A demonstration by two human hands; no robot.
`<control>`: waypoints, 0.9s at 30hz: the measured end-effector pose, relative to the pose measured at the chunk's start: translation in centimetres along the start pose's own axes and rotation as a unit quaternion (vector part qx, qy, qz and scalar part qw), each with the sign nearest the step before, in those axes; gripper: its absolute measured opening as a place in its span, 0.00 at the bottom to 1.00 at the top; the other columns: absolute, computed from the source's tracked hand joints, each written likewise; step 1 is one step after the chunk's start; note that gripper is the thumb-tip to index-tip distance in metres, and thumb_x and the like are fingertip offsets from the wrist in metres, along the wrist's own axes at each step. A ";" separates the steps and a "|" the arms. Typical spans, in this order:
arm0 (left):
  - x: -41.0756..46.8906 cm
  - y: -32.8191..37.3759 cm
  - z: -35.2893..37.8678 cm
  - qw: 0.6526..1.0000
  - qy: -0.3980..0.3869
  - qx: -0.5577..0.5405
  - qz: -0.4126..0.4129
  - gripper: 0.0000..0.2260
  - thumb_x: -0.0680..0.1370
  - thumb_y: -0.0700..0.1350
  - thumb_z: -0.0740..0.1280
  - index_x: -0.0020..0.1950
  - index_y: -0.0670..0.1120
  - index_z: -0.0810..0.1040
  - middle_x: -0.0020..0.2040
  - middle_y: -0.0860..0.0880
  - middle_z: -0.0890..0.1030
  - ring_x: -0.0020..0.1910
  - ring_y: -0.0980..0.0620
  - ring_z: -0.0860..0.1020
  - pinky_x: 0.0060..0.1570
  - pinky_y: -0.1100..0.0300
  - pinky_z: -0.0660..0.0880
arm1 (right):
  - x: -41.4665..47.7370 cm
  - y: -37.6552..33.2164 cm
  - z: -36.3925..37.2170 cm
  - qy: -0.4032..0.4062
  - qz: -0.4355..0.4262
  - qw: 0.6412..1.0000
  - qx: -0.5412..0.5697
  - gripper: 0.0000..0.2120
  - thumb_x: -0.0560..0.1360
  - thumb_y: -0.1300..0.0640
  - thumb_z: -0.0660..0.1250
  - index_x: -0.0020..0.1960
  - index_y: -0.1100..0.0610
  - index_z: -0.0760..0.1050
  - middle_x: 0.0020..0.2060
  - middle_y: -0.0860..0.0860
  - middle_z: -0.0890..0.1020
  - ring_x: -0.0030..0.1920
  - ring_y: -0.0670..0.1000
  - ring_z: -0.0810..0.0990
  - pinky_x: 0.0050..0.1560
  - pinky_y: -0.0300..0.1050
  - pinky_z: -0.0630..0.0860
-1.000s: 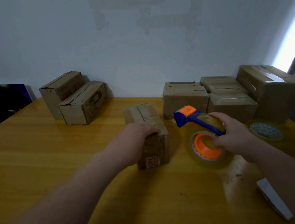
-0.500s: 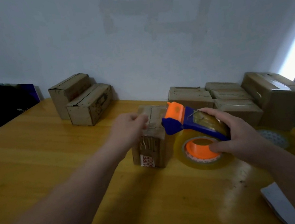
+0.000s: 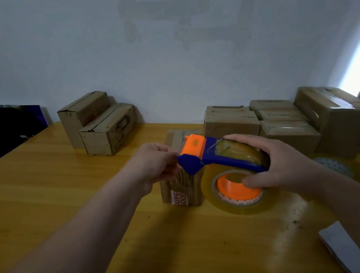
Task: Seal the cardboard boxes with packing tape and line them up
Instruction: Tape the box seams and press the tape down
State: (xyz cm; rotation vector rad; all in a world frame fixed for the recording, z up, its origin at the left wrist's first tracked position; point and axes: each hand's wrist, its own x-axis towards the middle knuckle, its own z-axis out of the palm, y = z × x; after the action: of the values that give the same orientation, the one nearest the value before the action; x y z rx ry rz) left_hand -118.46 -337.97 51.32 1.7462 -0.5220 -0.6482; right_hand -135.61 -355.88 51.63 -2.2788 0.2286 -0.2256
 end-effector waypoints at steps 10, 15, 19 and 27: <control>1.5 -2.3 -2.9 0.992 0.109 -0.059 -0.015 0.05 0.76 0.38 0.67 0.41 0.39 0.79 0.29 0.47 0.78 0.29 0.53 0.73 0.32 0.60 0.72 | 0.4 0.5 -3.5 -0.066 0.048 0.990 -0.115 0.38 0.69 0.59 0.75 0.65 0.30 0.59 0.54 0.43 0.75 0.49 0.51 0.80 0.48 0.48 0.81; 2.4 -3.4 -3.9 0.979 0.185 -0.089 -0.012 0.03 0.76 0.37 0.68 0.42 0.38 0.79 0.31 0.46 0.77 0.29 0.53 0.72 0.31 0.61 0.71 | 0.5 1.0 -4.1 -0.072 0.056 0.986 -0.136 0.36 0.65 0.52 0.74 0.63 0.28 0.59 0.53 0.43 0.76 0.47 0.51 0.80 0.46 0.47 0.81; 2.5 -4.5 -3.9 0.980 0.189 -0.067 -0.013 0.07 0.76 0.40 0.69 0.38 0.40 0.78 0.30 0.46 0.76 0.28 0.53 0.70 0.29 0.62 0.70 | 0.7 1.8 -4.2 -0.069 0.055 0.984 -0.155 0.34 0.66 0.55 0.75 0.60 0.28 0.61 0.51 0.43 0.76 0.47 0.50 0.79 0.44 0.42 0.81; 3.2 -5.7 -2.6 0.976 0.210 -0.056 0.016 0.09 0.77 0.44 0.69 0.39 0.40 0.78 0.32 0.46 0.76 0.30 0.52 0.70 0.31 0.61 0.69 | 1.1 3.1 -4.0 -0.060 0.063 0.985 -0.147 0.36 0.68 0.62 0.74 0.60 0.29 0.62 0.50 0.45 0.78 0.42 0.50 0.81 0.38 0.40 0.80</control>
State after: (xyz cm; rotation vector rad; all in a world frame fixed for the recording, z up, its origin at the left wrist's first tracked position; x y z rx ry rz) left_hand -114.24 -336.70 45.81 1.7012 -0.2136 -0.2652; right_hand -135.81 -361.10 51.99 -2.5491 0.3614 0.0133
